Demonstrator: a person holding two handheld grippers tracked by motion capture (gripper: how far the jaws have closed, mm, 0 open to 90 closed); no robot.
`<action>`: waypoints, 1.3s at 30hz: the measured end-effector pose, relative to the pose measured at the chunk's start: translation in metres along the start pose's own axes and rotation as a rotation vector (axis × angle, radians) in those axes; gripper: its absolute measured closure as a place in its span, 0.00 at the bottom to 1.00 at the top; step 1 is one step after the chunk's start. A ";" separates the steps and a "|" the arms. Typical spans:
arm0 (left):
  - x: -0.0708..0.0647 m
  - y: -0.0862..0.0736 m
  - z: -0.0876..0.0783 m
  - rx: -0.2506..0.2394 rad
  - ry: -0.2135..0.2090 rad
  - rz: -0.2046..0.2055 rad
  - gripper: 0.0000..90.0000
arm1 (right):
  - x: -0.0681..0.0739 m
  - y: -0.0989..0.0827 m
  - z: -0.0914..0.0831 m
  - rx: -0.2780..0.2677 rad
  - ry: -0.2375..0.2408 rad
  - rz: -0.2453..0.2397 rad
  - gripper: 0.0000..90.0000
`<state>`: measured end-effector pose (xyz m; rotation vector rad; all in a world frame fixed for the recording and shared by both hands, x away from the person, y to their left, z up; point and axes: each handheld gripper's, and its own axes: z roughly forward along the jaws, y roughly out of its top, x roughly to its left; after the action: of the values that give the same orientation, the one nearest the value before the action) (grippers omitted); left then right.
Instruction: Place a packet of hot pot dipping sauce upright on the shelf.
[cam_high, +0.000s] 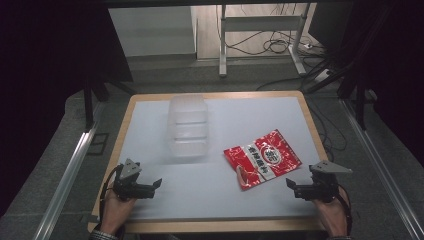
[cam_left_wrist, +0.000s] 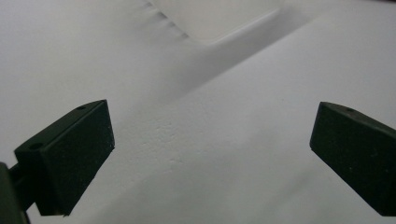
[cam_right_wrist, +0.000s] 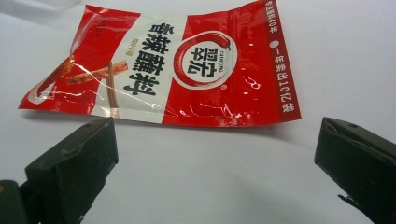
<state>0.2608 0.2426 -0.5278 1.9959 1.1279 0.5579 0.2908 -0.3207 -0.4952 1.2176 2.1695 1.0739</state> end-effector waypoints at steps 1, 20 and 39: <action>0.000 0.000 0.000 0.000 0.000 0.000 0.00 | 0.000 0.000 0.000 0.000 -0.002 -0.002 0.00; -0.004 0.000 0.003 0.020 -0.005 0.026 0.00 | -0.003 0.005 0.007 -0.002 -0.024 -0.023 0.00; -0.005 0.000 0.005 0.034 -0.002 0.038 0.00 | -0.011 0.014 0.014 -0.030 -0.031 -0.002 0.00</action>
<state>0.2614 0.2360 -0.5305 2.0506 1.1071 0.5599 0.3130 -0.3196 -0.4927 1.2107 2.1232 1.0757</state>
